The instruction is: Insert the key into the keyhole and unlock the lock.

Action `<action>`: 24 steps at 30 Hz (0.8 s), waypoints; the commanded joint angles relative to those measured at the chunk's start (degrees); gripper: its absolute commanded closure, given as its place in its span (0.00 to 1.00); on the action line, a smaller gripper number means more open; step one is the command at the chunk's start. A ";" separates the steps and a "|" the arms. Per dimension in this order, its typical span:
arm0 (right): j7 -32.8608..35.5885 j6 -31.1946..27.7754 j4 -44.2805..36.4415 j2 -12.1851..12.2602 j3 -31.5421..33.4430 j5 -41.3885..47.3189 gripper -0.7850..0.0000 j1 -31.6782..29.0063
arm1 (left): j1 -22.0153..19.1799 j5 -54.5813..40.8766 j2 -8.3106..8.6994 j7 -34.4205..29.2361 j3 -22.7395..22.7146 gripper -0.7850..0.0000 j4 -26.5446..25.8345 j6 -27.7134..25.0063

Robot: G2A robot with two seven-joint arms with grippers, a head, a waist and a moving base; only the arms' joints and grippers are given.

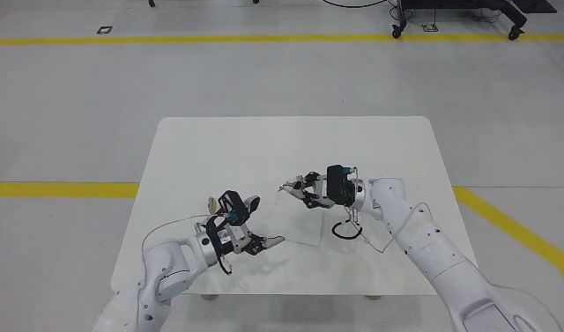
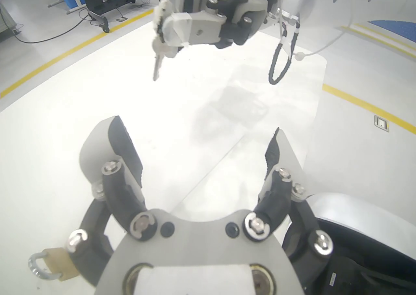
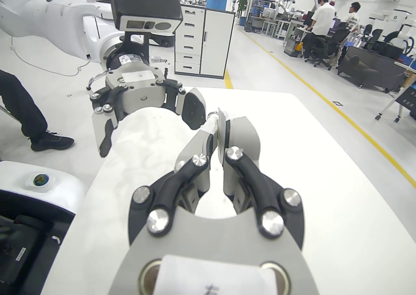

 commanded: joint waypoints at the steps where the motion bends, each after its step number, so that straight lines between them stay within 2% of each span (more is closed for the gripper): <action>1: -1.43 0.04 0.82 -0.12 -0.79 -0.17 1.00 0.91 | -0.03 -0.95 -0.01 0.75 0.13 0.54 0.41 -0.54; 7: -1.68 0.04 1.17 0.38 -3.54 1.57 1.00 2.62 | -0.18 -2.78 0.11 1.37 -0.33 0.56 1.05 -1.28; 15: -1.68 0.04 1.13 1.70 -9.31 5.08 1.00 5.61 | -0.29 -2.43 0.05 1.73 0.08 0.56 0.31 0.80; 19: -1.69 0.04 0.79 2.42 -10.24 8.88 1.00 6.30 | -0.34 -3.47 -0.05 2.51 0.07 0.53 0.94 2.21; 22: -1.69 0.04 -0.02 3.04 -10.41 12.50 1.00 6.02 | -0.21 -8.50 -0.08 4.26 -0.70 0.53 2.58 0.67; 24: -1.69 0.04 -0.39 3.49 -11.21 15.73 1.00 5.97 | -0.54 -15.55 -0.03 4.88 -1.70 0.53 4.54 -3.11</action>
